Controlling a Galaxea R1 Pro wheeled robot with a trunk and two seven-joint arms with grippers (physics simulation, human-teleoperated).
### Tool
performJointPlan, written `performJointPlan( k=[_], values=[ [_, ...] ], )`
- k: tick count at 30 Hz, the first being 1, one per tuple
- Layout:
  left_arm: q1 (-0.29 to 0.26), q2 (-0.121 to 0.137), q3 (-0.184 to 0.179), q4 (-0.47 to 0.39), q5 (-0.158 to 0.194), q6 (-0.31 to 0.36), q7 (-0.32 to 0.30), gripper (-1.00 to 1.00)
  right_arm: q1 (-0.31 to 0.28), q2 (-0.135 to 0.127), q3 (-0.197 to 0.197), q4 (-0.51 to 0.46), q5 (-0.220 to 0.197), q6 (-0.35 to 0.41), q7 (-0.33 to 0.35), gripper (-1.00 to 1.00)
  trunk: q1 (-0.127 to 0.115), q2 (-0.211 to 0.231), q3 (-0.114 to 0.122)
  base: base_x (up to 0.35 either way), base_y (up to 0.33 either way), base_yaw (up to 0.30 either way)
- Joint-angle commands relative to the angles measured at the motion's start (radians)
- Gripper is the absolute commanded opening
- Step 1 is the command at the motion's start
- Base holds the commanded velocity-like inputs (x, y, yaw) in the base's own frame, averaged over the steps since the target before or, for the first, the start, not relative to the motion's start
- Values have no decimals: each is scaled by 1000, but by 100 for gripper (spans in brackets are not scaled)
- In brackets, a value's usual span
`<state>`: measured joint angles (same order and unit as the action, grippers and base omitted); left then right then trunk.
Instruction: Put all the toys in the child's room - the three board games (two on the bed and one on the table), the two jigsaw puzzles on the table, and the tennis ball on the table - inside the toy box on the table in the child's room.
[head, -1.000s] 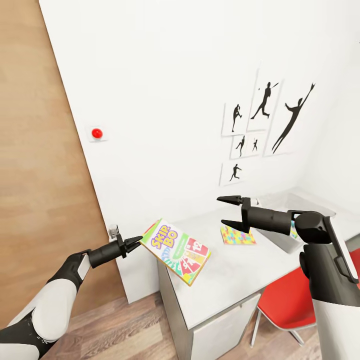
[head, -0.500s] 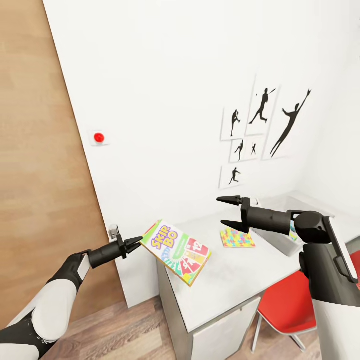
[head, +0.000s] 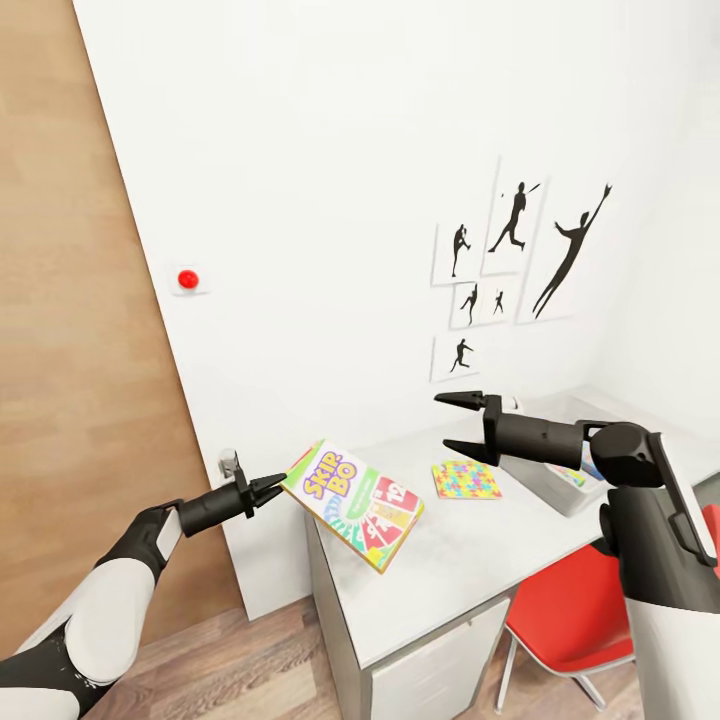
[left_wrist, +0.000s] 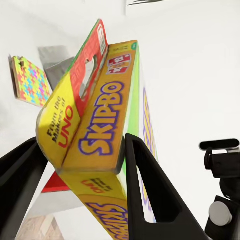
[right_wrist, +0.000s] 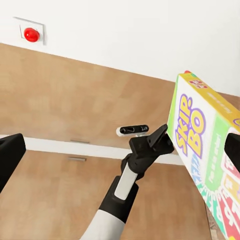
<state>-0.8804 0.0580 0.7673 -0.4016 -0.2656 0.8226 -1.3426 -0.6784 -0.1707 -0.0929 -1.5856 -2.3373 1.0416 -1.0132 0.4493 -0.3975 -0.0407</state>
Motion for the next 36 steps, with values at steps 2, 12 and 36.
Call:
performJointPlan(
  k=[2, 12, 36],
  values=[
    [-2, -1, 8, 0, -10, 10, -7, -100, -2, -2, -2, 0, -8, 6, -10, 100, 1, -2, -2, 0, -3, 0],
    [-20, -53, 6, -2, -8, 39, 0, -100, -13, -73, -100, -1, -7, 6, -20, 100, 1, -2, -2, 0, 0, -42],
    [-161, -230, 12, -2, 216, 135, 368, -100, -59, -161, -225, 0, 179, -34, -32, 100, 1, -2, -2, 0, 0, -252]
  ],
)
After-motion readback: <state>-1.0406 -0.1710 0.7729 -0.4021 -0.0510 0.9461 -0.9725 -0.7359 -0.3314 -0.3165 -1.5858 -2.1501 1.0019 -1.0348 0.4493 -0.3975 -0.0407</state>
